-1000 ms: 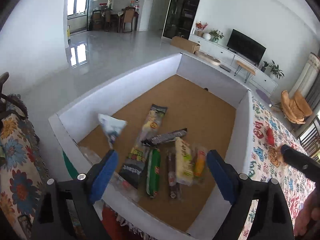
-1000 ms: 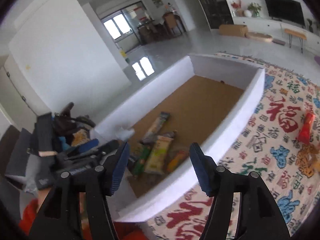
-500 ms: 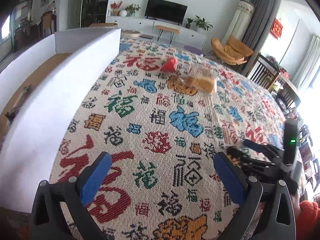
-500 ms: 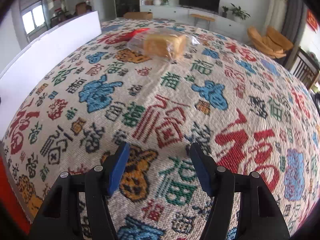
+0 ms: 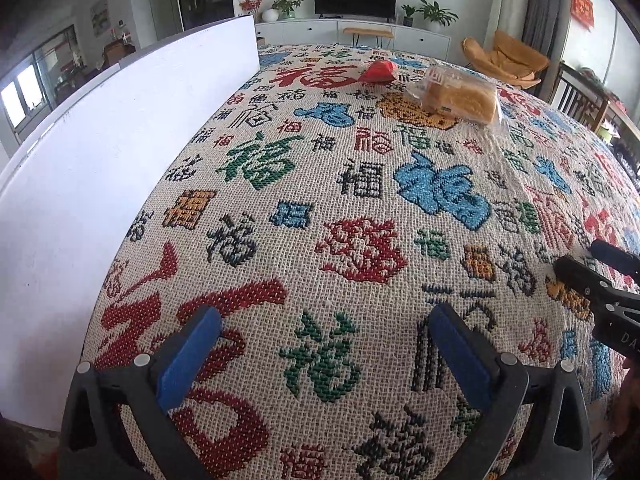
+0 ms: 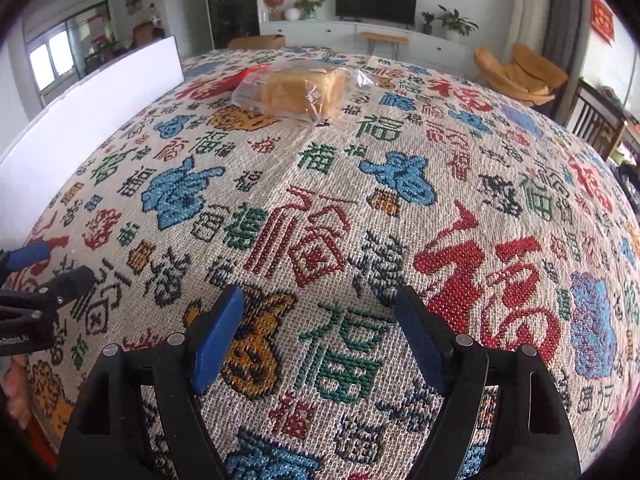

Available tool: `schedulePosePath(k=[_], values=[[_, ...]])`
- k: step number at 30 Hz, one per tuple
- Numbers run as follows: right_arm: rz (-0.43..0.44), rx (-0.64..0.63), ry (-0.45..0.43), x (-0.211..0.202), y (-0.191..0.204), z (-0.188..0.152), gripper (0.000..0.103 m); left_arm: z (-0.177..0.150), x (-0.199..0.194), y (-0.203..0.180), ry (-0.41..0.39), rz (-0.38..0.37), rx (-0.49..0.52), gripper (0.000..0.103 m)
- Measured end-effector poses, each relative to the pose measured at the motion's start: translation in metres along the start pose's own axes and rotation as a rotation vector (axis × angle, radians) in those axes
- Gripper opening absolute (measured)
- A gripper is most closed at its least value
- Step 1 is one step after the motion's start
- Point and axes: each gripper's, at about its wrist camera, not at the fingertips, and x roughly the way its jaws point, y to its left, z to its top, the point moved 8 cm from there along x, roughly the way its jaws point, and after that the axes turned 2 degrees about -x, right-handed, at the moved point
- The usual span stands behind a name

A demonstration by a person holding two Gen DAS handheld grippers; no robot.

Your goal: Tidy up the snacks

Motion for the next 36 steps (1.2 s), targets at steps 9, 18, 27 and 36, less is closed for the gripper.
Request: schedulePosePath(k=[9, 18, 27, 36], values=[[-0.001, 0.0, 0.0, -0.0003, 0.0002, -0.0001, 0.081, 0.0011, -0.0005, 0.0004, -0.002, -0.007, 0.002, 0.103], [0.001, 0.0, 0.0, -0.0004, 0.0003, 0.0001, 0.081, 0.0023, 0.0008, 0.001, -0.007, -0.007, 0.002, 0.103], [0.0, 0.0, 0.0, -0.0004, 0.0001, -0.0001, 0.081, 0.0034, 0.001, 0.0006, -0.011, -0.002, -0.002, 0.103], [0.0, 0.001, -0.001, -0.0006, 0.0002, 0.0, 0.081, 0.0034, 0.0015, 0.0007, -0.009, -0.003, -0.002, 0.103]])
